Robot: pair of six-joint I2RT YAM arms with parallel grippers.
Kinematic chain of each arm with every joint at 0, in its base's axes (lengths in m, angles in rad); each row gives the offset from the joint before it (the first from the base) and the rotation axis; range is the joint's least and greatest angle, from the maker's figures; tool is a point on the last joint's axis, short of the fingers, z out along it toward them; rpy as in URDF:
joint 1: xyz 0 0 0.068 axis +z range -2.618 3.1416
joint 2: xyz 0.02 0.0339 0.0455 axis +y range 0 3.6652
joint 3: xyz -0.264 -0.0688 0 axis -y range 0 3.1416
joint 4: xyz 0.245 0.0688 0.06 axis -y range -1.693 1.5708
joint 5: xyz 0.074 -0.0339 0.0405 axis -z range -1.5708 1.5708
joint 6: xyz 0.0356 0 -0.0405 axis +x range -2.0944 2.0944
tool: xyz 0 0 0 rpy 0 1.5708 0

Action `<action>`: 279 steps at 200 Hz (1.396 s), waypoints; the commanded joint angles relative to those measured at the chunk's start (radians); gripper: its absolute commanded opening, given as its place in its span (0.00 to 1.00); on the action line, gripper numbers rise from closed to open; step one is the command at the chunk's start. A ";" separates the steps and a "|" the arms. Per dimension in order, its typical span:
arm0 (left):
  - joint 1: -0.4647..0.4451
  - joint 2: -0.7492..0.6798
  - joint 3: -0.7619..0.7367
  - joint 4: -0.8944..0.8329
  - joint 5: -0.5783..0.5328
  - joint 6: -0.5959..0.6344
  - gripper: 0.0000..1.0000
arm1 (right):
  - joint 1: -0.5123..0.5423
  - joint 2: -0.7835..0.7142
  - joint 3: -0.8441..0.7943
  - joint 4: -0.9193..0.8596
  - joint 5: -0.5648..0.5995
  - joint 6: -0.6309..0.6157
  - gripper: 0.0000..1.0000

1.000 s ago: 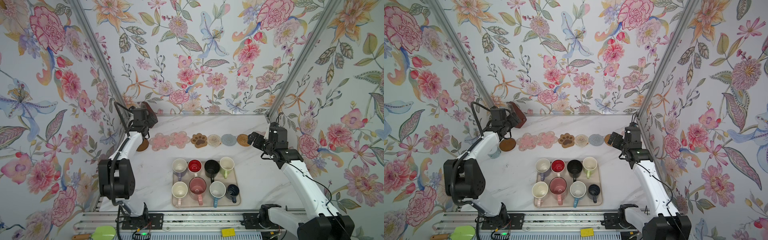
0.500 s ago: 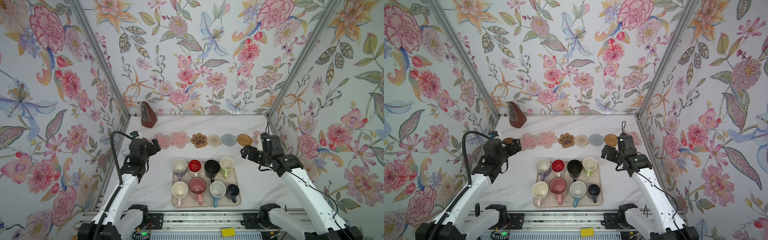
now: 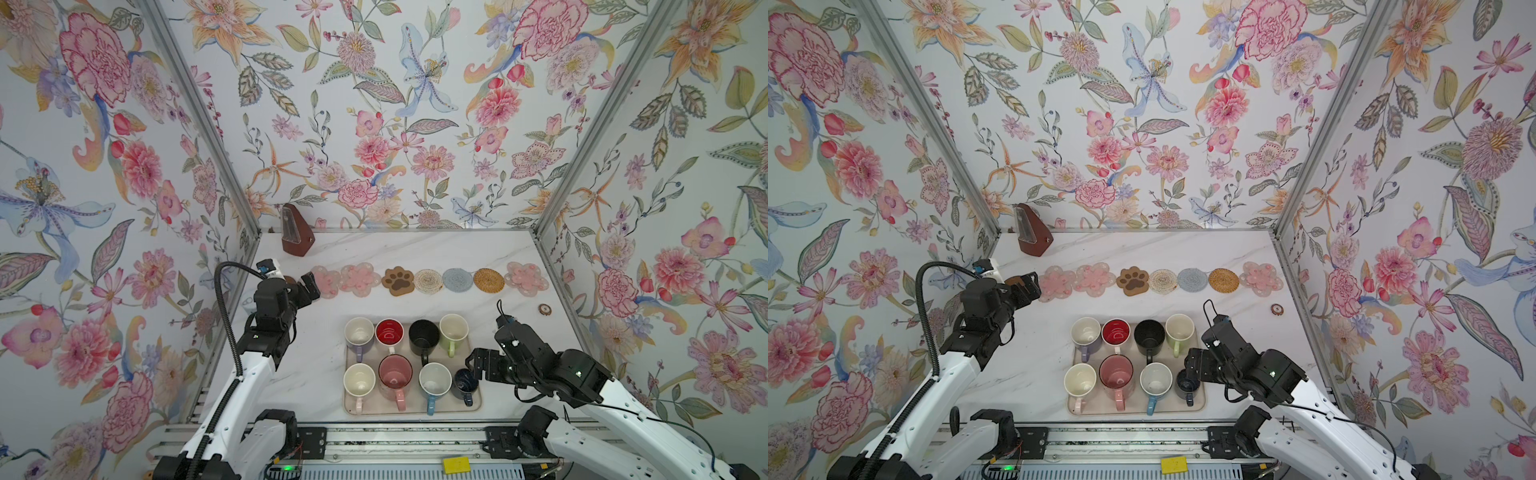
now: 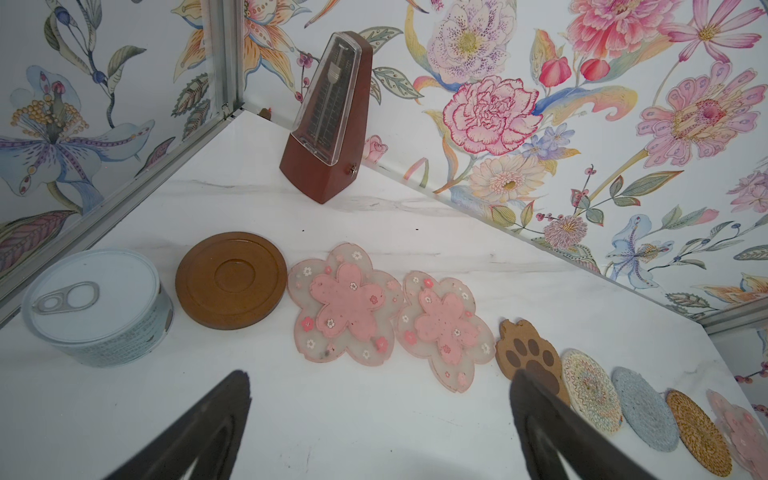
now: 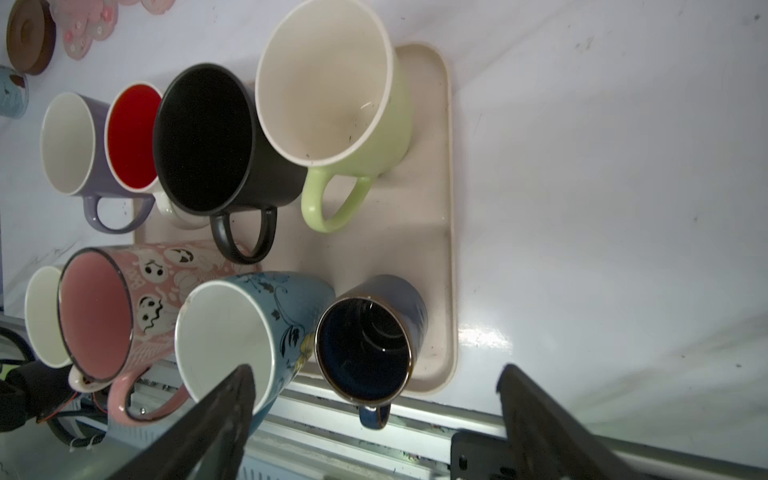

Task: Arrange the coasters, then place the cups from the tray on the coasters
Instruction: 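Move the right gripper down to the dark navy mug on the tray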

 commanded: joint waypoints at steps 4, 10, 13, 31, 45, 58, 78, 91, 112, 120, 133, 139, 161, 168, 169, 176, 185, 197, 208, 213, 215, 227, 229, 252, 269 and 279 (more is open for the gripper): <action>0.005 -0.033 -0.012 -0.002 -0.027 0.019 0.99 | 0.135 -0.001 -0.030 -0.049 0.088 0.125 0.91; 0.005 -0.037 -0.013 -0.001 -0.033 0.020 0.99 | 0.173 0.004 -0.036 -0.050 0.101 0.141 0.90; 0.005 -0.040 -0.014 -0.001 -0.035 0.018 0.99 | 0.191 0.005 -0.039 -0.050 0.108 0.150 0.90; 0.005 -0.052 -0.016 0.001 -0.044 0.017 0.99 | 0.277 0.015 -0.068 -0.044 0.140 0.201 0.88; 0.006 -0.061 -0.017 -0.001 -0.046 0.017 0.99 | 0.318 0.031 -0.084 -0.030 0.142 0.215 0.86; 0.005 -0.072 -0.016 -0.004 -0.047 0.017 0.99 | 0.352 0.049 -0.099 -0.023 0.152 0.230 0.84; 0.005 -0.078 -0.022 -0.001 -0.052 0.013 0.99 | 0.381 0.068 -0.129 0.013 0.157 0.251 0.76; 0.006 -0.079 -0.023 -0.001 -0.056 0.009 0.99 | 0.391 0.081 -0.150 0.050 0.139 0.253 0.67; 0.006 -0.083 -0.027 0.002 -0.057 0.008 0.99 | 0.414 0.101 -0.171 0.068 0.141 0.270 0.58; 0.007 -0.084 -0.029 0.007 -0.057 0.006 0.99 | 0.420 0.105 -0.176 0.069 0.146 0.274 0.57; 0.008 -0.083 -0.028 0.010 -0.056 0.005 0.99 | 0.427 0.108 -0.185 0.071 0.154 0.282 0.54; 0.007 -0.083 -0.028 0.012 -0.054 0.005 0.99 | 0.428 0.108 -0.192 0.077 0.155 0.284 0.53; 0.008 -0.078 -0.028 0.012 -0.053 0.005 0.99 | 0.429 0.113 -0.216 0.101 0.153 0.295 0.49; 0.007 -0.079 -0.027 0.010 -0.054 0.005 0.99 | 0.430 0.117 -0.222 0.106 0.155 0.297 0.48; 0.007 -0.079 -0.027 0.010 -0.054 0.005 0.99 | 0.430 0.117 -0.222 0.106 0.155 0.298 0.48; 0.007 -0.081 -0.027 0.010 -0.054 0.005 0.99 | 0.434 0.121 -0.227 0.108 0.160 0.300 0.47; 0.008 -0.083 -0.028 0.010 -0.053 0.005 0.99 | 0.435 0.127 -0.229 0.109 0.166 0.302 0.46; 0.007 -0.084 -0.030 0.012 -0.054 0.005 0.99 | 0.436 0.135 -0.234 0.114 0.174 0.303 0.45; 0.006 -0.084 -0.032 0.013 -0.056 0.005 0.99 | 0.436 0.144 -0.239 0.127 0.179 0.305 0.43; 0.007 -0.084 -0.031 0.013 -0.056 0.005 0.99 | 0.438 0.150 -0.241 0.131 0.180 0.306 0.42; 0.007 -0.085 -0.032 0.013 -0.056 0.006 0.99 | 0.437 0.153 -0.242 0.135 0.181 0.306 0.42; 0.006 -0.084 -0.031 0.012 -0.057 0.007 0.99 | 0.440 0.166 -0.245 0.147 0.181 0.306 0.40; 0.007 -0.085 -0.032 0.012 -0.058 0.007 0.99 | 0.440 0.169 -0.245 0.149 0.181 0.306 0.39; 0.008 -0.088 -0.036 0.013 -0.063 0.010 0.99 | 0.450 0.196 -0.244 0.152 0.190 0.305 0.33; 0.007 -0.089 -0.038 0.013 -0.064 0.013 0.99 | 0.452 0.211 -0.234 0.153 0.197 0.298 0.27; 0.006 -0.091 -0.038 0.014 -0.064 0.014 0.99 | 0.454 0.217 -0.228 0.151 0.196 0.292 0.23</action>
